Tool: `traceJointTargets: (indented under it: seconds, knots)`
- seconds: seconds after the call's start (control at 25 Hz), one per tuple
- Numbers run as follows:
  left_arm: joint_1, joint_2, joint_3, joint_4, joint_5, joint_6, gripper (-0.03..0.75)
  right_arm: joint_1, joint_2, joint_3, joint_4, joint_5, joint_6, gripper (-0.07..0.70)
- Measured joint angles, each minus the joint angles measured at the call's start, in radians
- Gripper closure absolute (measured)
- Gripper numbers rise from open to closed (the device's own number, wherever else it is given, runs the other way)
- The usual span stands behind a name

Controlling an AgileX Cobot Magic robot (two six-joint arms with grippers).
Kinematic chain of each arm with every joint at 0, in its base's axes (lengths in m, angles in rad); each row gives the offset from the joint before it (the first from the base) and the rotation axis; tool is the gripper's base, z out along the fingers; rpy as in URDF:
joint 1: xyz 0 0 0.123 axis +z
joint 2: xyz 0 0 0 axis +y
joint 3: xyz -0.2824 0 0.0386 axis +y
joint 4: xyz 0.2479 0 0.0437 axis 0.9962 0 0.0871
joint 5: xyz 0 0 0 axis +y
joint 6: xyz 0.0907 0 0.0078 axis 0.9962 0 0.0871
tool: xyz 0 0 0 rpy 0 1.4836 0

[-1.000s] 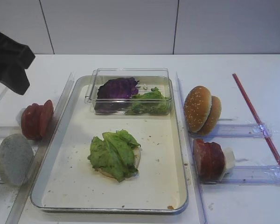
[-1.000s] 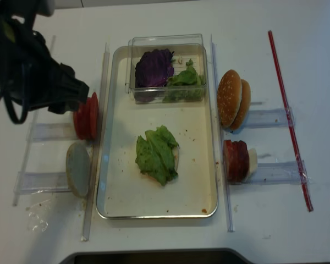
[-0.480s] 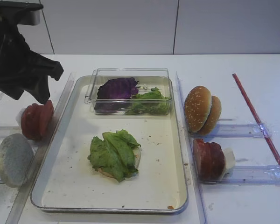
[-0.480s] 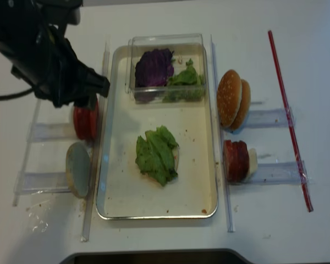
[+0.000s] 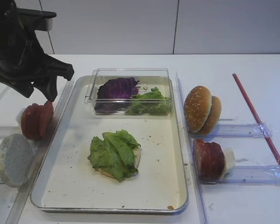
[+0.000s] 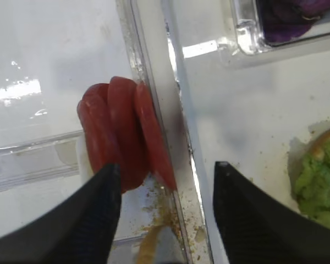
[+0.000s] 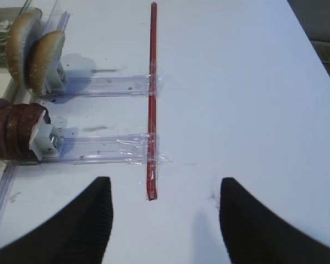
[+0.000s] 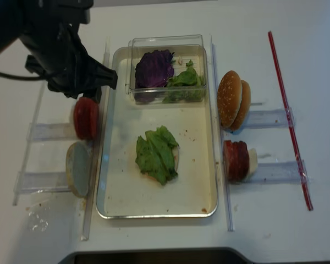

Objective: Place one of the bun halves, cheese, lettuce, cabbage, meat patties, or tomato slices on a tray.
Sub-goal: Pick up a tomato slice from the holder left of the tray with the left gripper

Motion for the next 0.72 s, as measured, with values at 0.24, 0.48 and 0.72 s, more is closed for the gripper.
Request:
traceJointTargets:
  seconds: [0.24, 0.48, 0.72]
  knots:
    - [0.0, 0.07, -0.049, 0.002, 0.0, -0.004, 0.352, 0.0, 0.0, 0.0, 0.0, 0.0, 0.0, 0.187]
    - [0.0, 0.132, -0.059, 0.002, 0.0, -0.023, 0.352, 0.0, 0.0, 0.0, -0.002, 0.0, 0.002, 0.187]
    - [0.0, 0.168, -0.06, 0.005, 0.0, -0.051, 0.353, 0.0, 0.0, 0.0, -0.005, 0.0, 0.006, 0.187]
